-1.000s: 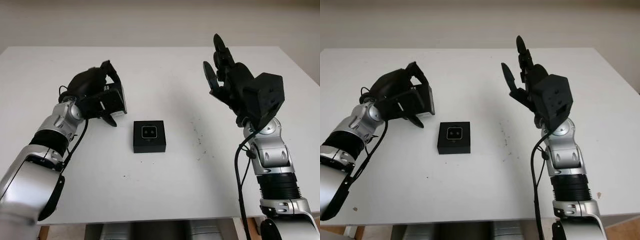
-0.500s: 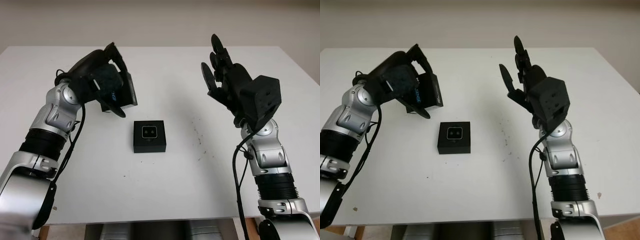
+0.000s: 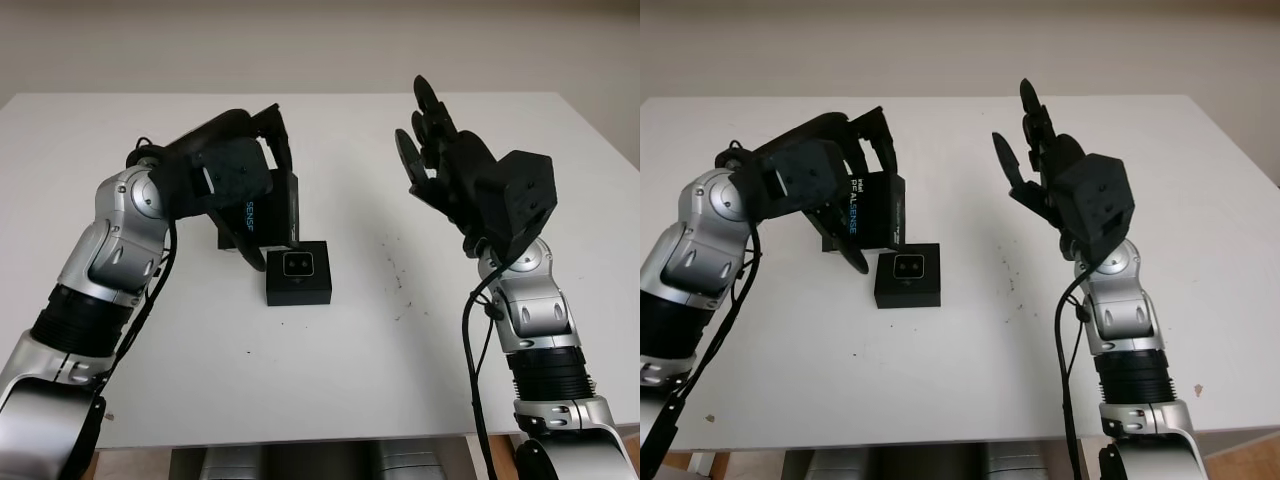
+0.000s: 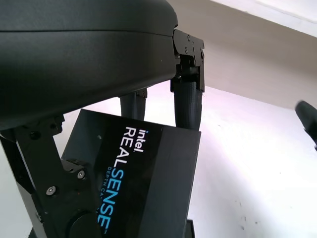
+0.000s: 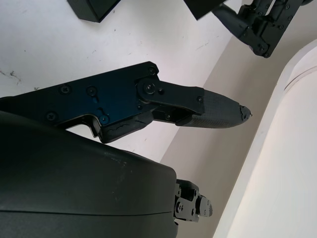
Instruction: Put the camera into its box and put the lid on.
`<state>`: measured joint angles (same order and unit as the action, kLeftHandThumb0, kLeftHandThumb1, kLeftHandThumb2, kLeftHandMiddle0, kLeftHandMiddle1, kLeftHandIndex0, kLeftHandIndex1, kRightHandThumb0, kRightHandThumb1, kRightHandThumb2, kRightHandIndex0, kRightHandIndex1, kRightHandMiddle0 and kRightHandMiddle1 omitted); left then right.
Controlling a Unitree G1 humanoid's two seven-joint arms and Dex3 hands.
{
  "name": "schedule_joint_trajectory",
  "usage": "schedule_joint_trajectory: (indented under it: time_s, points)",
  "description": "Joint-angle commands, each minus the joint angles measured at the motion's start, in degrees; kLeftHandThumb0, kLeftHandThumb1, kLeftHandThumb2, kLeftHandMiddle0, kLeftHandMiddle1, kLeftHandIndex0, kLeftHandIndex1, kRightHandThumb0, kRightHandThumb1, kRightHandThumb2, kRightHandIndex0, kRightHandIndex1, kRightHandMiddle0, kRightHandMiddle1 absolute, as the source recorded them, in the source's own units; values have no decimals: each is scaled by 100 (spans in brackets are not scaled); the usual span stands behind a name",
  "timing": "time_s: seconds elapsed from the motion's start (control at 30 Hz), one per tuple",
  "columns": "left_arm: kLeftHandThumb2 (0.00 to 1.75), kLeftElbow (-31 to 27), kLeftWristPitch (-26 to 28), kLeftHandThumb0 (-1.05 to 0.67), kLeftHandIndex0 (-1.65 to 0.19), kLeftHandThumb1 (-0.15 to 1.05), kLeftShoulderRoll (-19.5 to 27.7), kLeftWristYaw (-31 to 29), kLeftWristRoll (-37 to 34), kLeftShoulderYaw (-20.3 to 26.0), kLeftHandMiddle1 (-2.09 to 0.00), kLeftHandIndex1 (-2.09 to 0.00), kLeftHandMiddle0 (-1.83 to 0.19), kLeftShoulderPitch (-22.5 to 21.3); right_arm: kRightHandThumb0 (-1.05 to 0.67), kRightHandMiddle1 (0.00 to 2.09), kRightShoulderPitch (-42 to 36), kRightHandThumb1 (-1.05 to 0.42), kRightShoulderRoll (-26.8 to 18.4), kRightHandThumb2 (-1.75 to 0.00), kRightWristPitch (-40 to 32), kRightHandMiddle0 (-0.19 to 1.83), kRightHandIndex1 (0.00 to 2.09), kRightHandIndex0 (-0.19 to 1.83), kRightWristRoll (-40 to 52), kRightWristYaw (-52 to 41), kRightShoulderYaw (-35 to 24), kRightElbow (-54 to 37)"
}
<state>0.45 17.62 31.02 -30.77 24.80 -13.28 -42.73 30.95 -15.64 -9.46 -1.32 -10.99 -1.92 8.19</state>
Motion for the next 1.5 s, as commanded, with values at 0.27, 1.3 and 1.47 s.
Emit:
schedule_joint_trajectory:
  time_s: [0.27,1.3,1.47]
  points:
    - [5,-363,380,-29,-16,100,-48,-418,173,-262,-209,-209,-20,173,-67,5,-78,-105,64,-60,-231,-13,5,-13,77,7,-8,-223]
    - [5,1485,476,-31,-36,101,-860,186,262,-463,-209,-209,-30,-511,-77,6,-184,-105,107,-60,-360,-13,5,-16,-206,36,168,-305]
    - [6,1455,587,-32,-54,101,-946,28,133,-476,-209,-209,-31,-554,-76,6,-189,-105,112,-61,-378,-13,5,-16,-231,46,171,-342]
